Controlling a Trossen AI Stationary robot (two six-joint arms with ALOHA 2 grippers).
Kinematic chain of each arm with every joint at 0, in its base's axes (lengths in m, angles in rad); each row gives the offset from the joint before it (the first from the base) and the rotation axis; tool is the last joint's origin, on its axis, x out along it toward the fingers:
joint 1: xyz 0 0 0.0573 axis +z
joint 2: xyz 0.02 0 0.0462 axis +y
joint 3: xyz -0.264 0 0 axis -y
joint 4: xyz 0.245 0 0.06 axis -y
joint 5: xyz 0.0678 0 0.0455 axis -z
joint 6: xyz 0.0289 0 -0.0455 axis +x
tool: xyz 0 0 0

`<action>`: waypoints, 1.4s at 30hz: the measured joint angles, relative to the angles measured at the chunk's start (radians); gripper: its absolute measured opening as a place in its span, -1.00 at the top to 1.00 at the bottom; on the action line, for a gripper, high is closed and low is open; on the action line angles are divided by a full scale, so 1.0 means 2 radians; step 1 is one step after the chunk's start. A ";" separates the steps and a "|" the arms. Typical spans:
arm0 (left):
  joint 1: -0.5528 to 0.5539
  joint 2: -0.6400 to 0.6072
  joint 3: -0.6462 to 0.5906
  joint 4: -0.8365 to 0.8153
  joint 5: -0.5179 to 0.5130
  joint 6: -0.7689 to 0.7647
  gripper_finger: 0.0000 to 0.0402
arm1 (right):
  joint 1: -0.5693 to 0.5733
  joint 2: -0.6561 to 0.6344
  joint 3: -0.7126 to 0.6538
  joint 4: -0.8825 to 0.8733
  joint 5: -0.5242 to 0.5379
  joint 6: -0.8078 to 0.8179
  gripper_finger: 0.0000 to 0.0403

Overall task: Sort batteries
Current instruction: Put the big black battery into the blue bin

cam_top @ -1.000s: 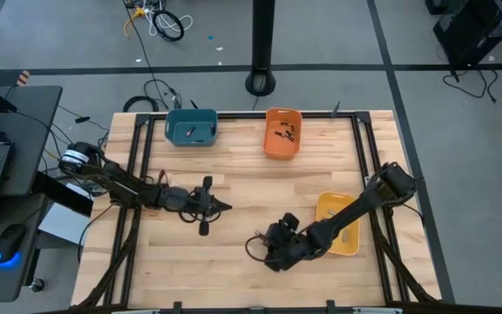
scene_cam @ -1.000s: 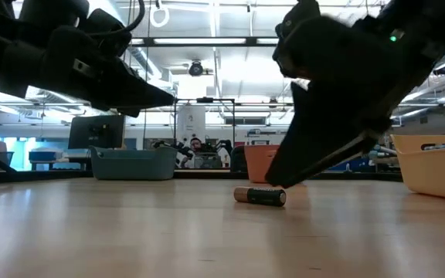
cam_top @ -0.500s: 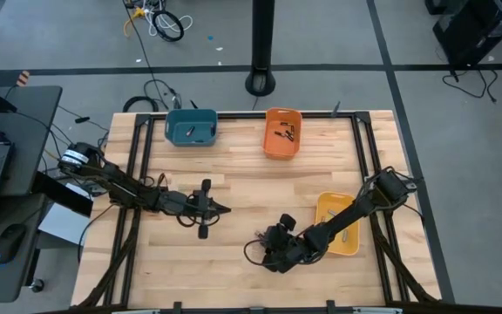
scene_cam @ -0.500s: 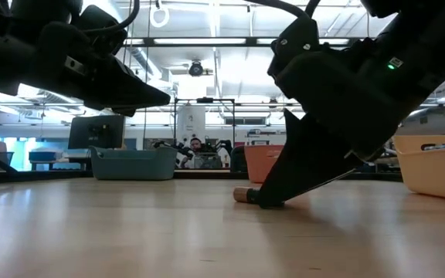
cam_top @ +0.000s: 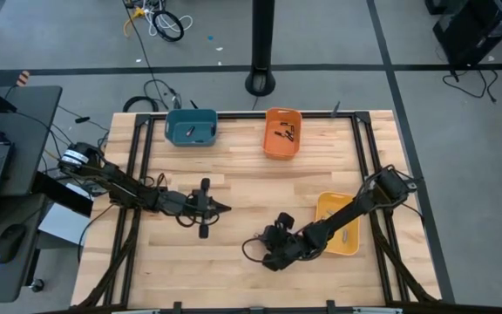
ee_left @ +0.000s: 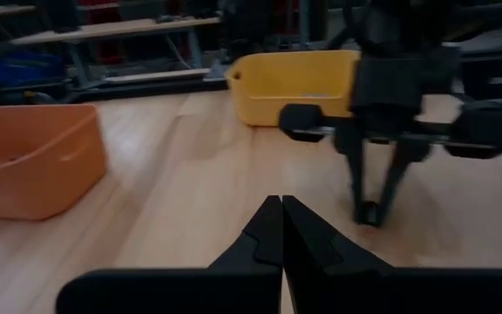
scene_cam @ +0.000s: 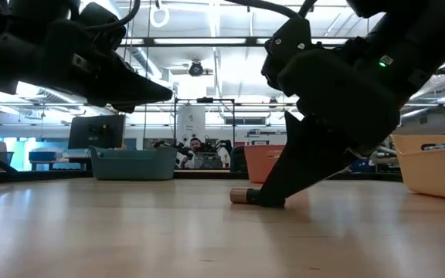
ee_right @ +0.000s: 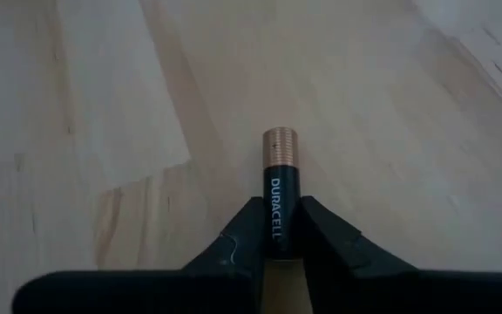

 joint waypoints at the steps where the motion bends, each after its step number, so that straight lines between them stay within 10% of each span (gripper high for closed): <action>1: 0.001 0.000 0.000 0.001 -0.008 0.001 0.97 | -0.004 -0.004 0.000 -0.002 -0.007 -0.008 0.70; 17: 0.098 -0.061 0.000 0.006 0.070 0.039 0.97 | -0.148 -0.075 -0.002 -0.011 -0.065 -0.223 0.70; 29: 0.225 -0.194 0.032 -0.216 0.238 0.003 0.94 | -0.263 -0.137 -0.002 -0.001 -0.131 -0.385 0.70; 42: 0.268 -0.165 0.123 -0.359 0.248 -0.002 0.23 | -0.298 -0.154 0.059 -0.009 -0.160 -0.521 0.70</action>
